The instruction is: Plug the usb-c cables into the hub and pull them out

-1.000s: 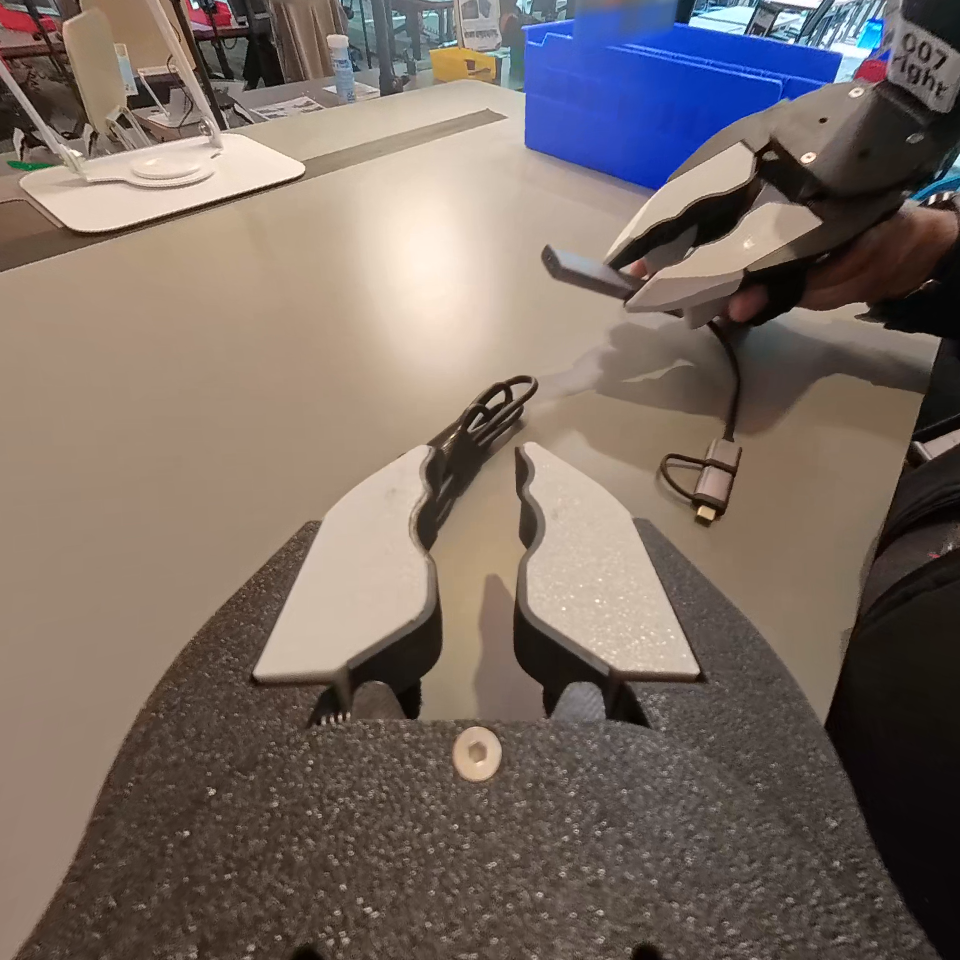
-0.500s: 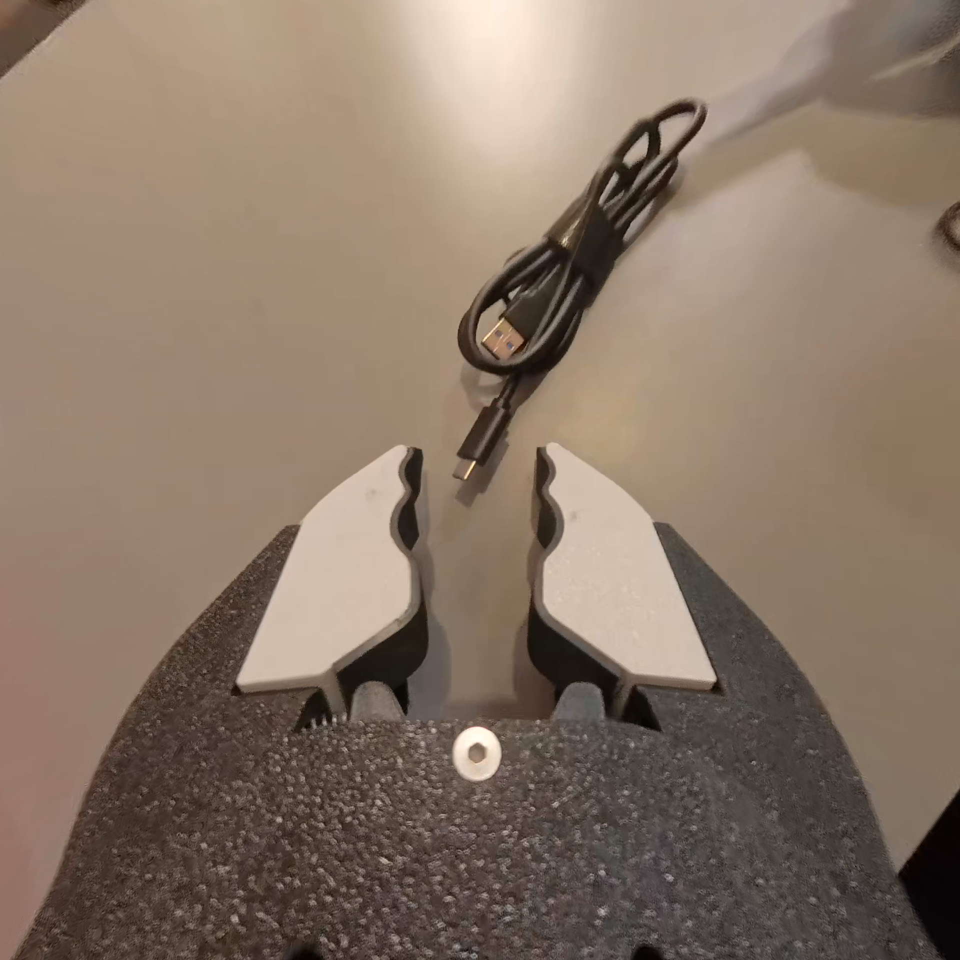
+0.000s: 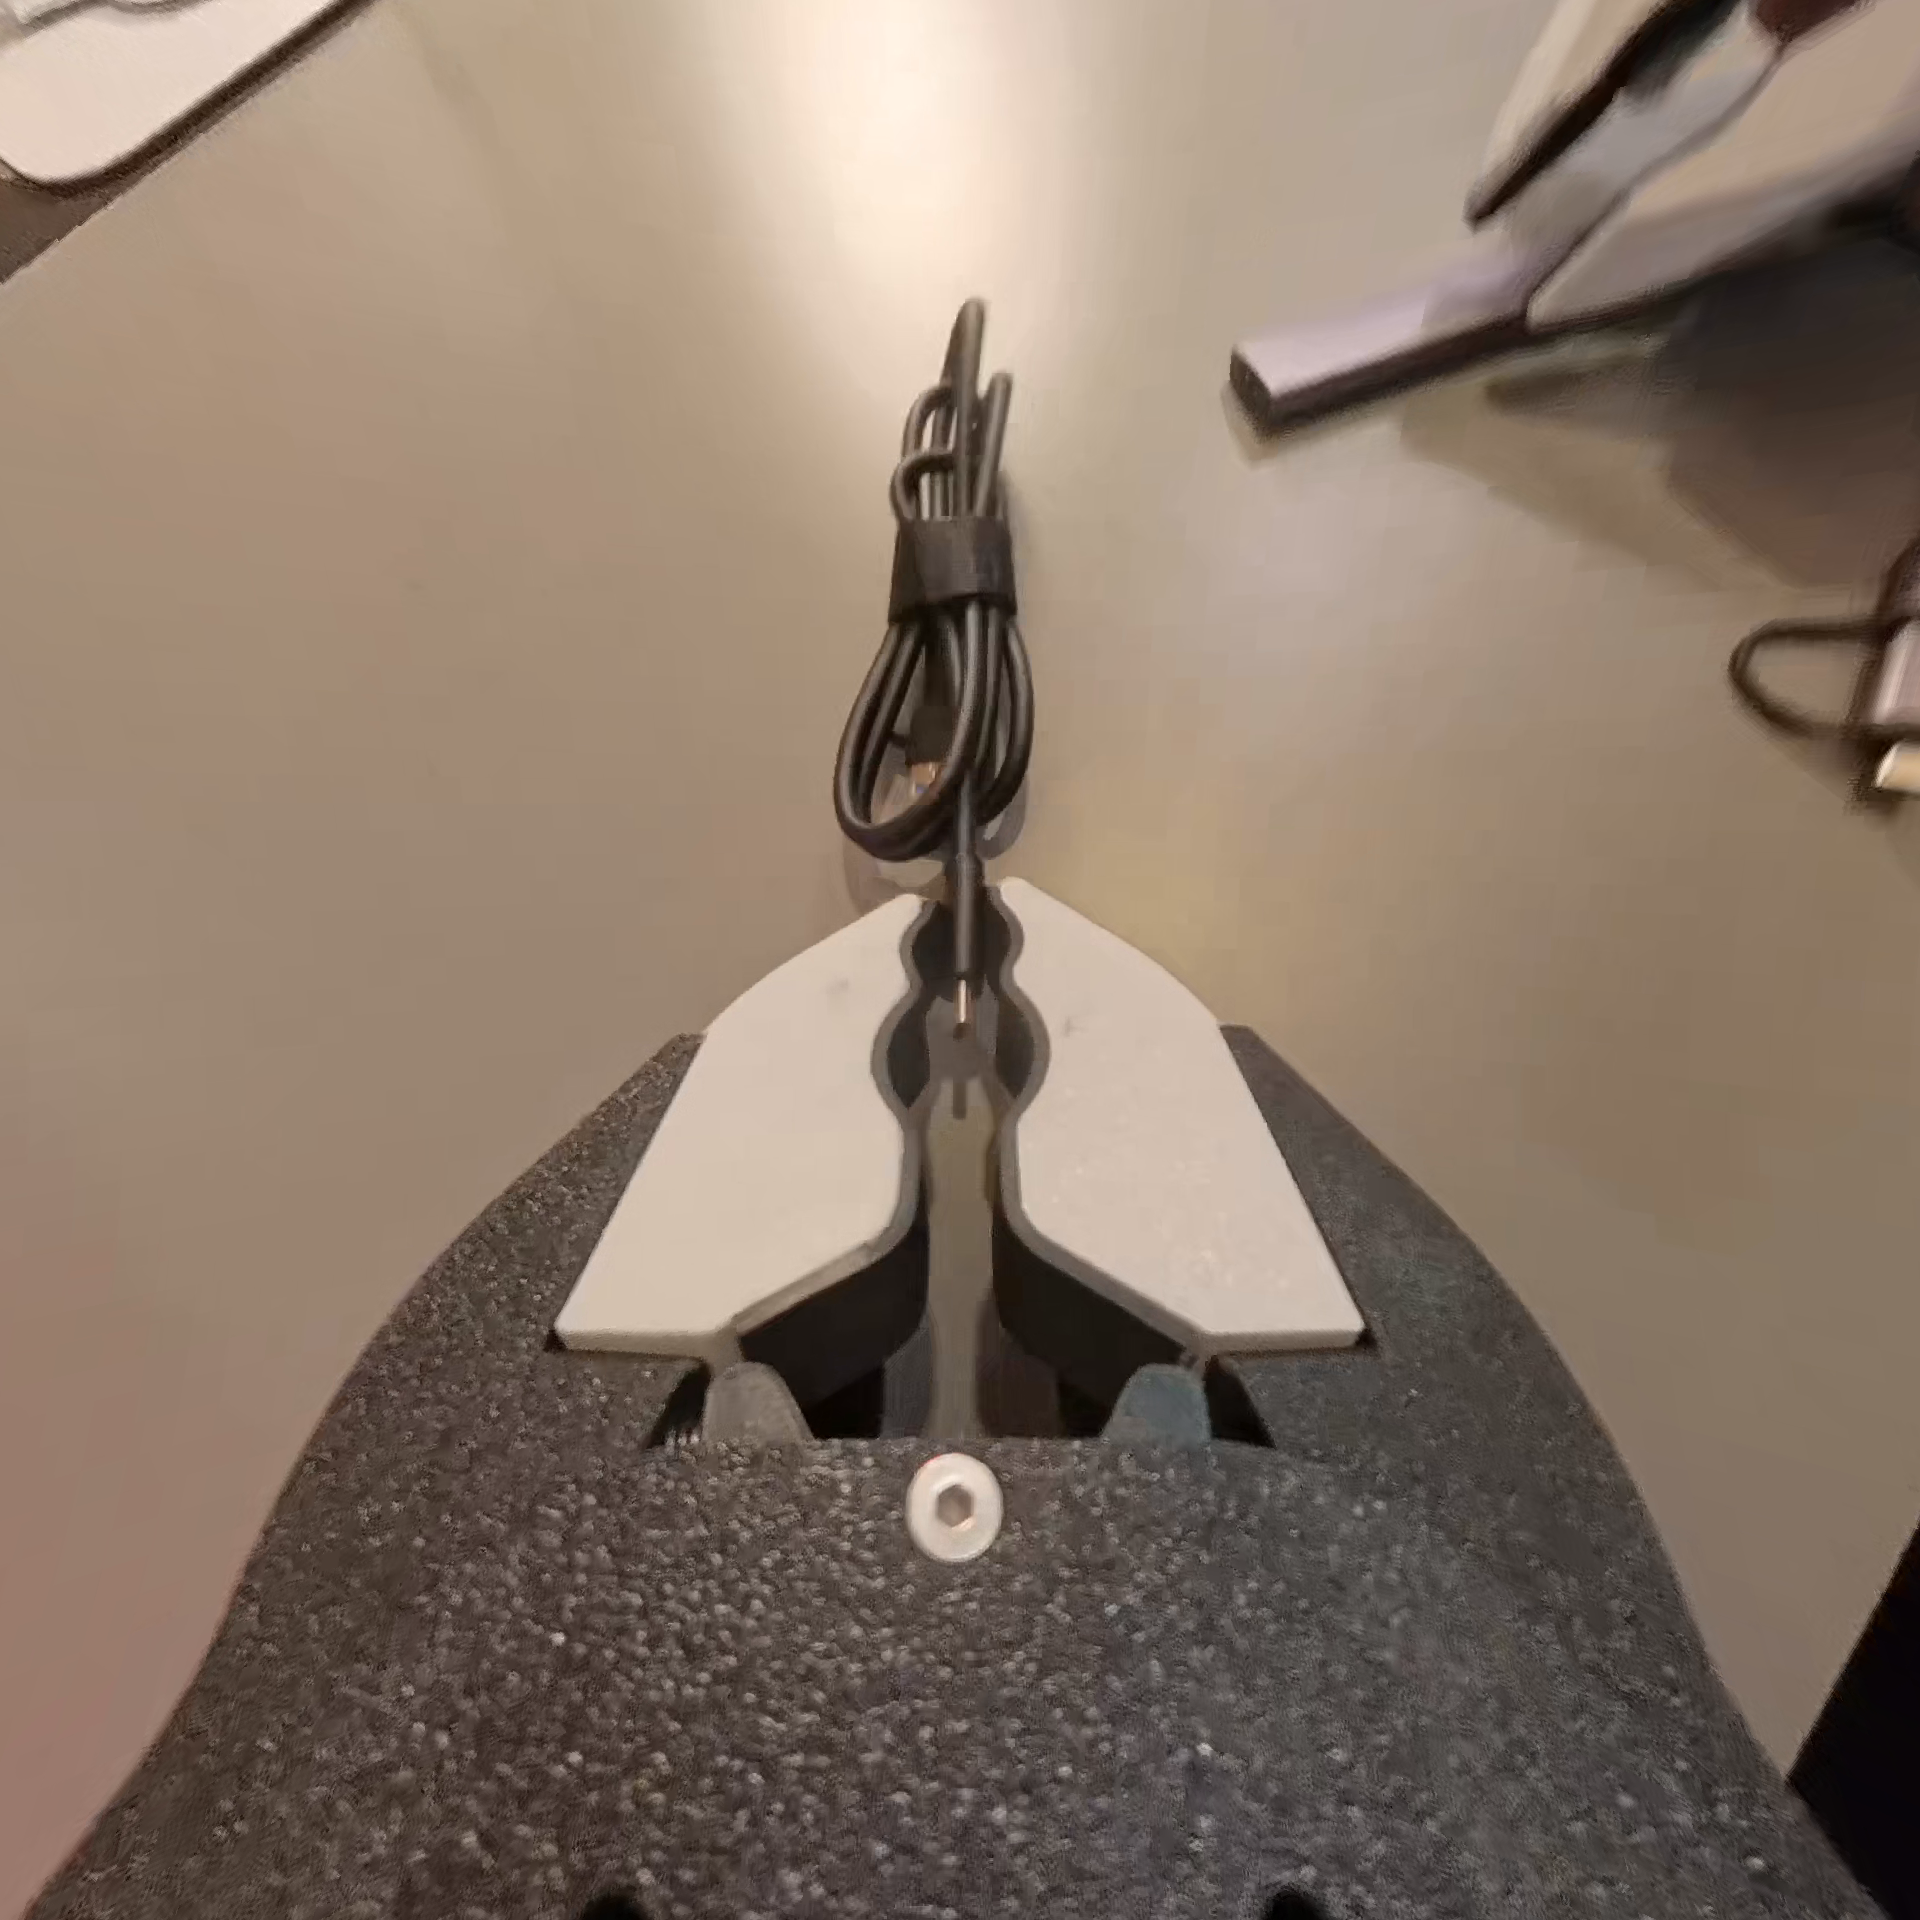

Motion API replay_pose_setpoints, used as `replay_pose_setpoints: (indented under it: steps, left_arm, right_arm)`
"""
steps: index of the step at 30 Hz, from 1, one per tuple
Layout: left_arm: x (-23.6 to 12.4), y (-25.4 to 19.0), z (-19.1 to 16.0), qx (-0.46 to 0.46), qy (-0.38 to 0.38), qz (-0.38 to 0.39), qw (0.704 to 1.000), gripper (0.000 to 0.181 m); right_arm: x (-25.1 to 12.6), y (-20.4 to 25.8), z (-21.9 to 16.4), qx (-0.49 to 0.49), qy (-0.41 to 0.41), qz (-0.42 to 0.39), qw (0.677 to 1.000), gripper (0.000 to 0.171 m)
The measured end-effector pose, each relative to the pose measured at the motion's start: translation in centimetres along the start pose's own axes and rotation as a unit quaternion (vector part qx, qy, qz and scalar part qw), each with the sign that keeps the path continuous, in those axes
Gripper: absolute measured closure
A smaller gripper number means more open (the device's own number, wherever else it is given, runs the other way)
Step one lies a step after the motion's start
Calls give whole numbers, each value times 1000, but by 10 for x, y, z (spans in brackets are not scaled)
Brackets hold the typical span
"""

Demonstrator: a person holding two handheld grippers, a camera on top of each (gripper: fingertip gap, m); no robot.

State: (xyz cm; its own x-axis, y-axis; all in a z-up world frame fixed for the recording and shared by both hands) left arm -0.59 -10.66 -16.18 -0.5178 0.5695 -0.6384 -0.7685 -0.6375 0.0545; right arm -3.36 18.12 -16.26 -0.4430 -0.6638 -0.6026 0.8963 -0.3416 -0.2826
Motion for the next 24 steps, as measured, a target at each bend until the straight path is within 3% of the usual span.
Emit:
replay_pose_setpoints:
  steps: [1, 9, 15, 24]
  left_arm:
    - [1, -1, 2, -29, -12, -4, 1000, 174]
    - [13, -11, 21, -144, -68, 3, 987, 174]
    - [18, -15, 26, -298, -148, -53, 942, 174]
    - [17, -31, 31, -241, -118, -8, 963, 174]
  right_arm:
    - [-1, 0, -1, 3, 0, 0, 1000, 152]
    - [3, 6, 18, 12, -27, -13, 999, 150]
    - [23, 24, 46, -45, -46, -54, 996, 148]
    - [50, 45, 72, -167, -67, -110, 977, 141]
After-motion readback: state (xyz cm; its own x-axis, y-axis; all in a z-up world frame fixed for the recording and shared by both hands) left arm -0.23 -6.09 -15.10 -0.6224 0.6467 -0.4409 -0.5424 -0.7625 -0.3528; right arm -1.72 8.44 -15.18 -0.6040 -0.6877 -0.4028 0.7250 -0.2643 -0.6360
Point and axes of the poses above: each gripper's, where its closed fingertips meet, x out along the fingers, z out of its top, y = z × x across the jaws, the point moved 9 cm from there along -x, back along the fingers, and after that the axes turned 4 degrees about -z, right-handed, at the moved point
